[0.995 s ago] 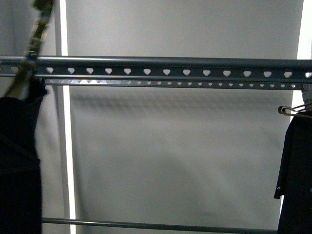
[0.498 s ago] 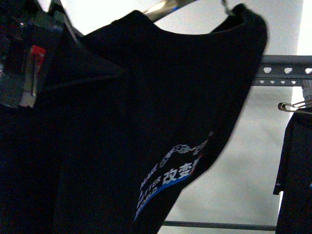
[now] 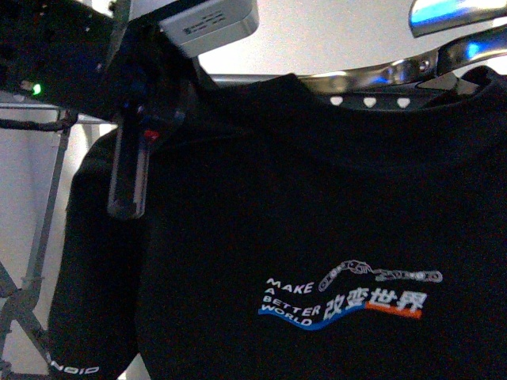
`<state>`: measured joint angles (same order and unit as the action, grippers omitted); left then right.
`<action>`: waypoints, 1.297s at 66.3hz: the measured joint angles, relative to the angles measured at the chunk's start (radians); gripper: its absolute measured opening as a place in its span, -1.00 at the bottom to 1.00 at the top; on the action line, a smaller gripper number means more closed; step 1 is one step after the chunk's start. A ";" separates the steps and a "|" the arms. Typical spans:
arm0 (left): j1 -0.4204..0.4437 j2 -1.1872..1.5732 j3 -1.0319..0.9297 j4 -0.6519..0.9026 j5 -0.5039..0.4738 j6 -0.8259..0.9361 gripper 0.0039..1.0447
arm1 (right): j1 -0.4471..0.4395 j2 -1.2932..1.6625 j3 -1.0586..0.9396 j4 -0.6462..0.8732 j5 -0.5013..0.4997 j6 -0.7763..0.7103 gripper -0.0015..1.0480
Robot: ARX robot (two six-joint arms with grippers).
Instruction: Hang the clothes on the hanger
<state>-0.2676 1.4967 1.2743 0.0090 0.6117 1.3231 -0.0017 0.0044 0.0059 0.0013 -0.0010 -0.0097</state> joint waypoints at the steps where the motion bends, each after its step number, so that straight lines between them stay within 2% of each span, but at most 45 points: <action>1: -0.002 0.001 0.001 0.003 -0.002 0.001 -0.93 | 0.000 0.000 0.000 0.000 0.000 0.000 0.86; 18: -0.009 0.005 0.003 0.011 -0.006 0.011 -0.93 | 0.000 0.000 0.000 0.000 -0.001 0.000 0.86; 21: -0.009 0.005 0.003 0.011 -0.006 0.012 -0.93 | -0.022 0.018 0.013 -0.033 -0.057 0.014 0.86; 22: -0.009 0.005 0.003 0.011 -0.006 0.013 -0.93 | -0.054 0.043 0.031 -0.072 -0.164 0.027 0.86; 25: -0.008 0.005 0.003 0.011 -0.006 0.013 -0.93 | -0.116 0.106 0.058 -0.100 -0.275 0.026 0.86; 28: -0.008 0.005 0.003 0.011 -0.008 0.013 -0.93 | -0.210 0.209 0.098 -0.076 -0.463 0.010 0.86; 30: -0.008 0.005 0.004 0.011 -0.008 0.013 -0.93 | -0.256 0.259 0.119 -0.049 -0.530 -0.009 0.86; 33: -0.012 0.005 0.004 0.011 -0.006 0.014 -0.93 | -0.378 0.406 0.196 0.050 -0.682 -0.090 0.86; 36: -0.012 0.005 0.005 0.011 -0.005 0.013 -0.93 | -0.428 0.513 0.267 0.137 -0.752 -0.184 0.86; 39: -0.010 0.005 0.005 0.011 -0.006 0.013 -0.93 | -0.435 0.625 0.350 0.243 -0.763 -0.317 0.86; 48: -0.008 0.005 0.005 0.011 -0.007 0.013 -0.93 | -0.394 0.798 0.486 0.386 -0.770 -0.656 0.86; 63: -0.010 0.005 0.005 0.011 -0.006 0.013 -0.93 | -0.319 1.014 0.701 0.384 -0.909 -1.136 0.86; 66: -0.010 0.005 0.005 0.011 -0.007 0.014 -0.93 | -0.304 1.074 0.775 0.326 -0.949 -1.307 0.86; 70: -0.010 0.005 0.005 0.011 -0.007 0.013 -0.93 | -0.284 1.141 0.855 0.252 -0.936 -1.453 0.86; 86: -0.010 0.005 0.005 0.011 -0.009 0.014 -0.93 | -0.230 1.290 1.059 0.099 -0.853 -1.593 0.86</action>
<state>-0.2771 1.5021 1.2797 0.0204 0.6029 1.3369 -0.2317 1.2942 1.0649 0.1005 -0.8543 -1.6028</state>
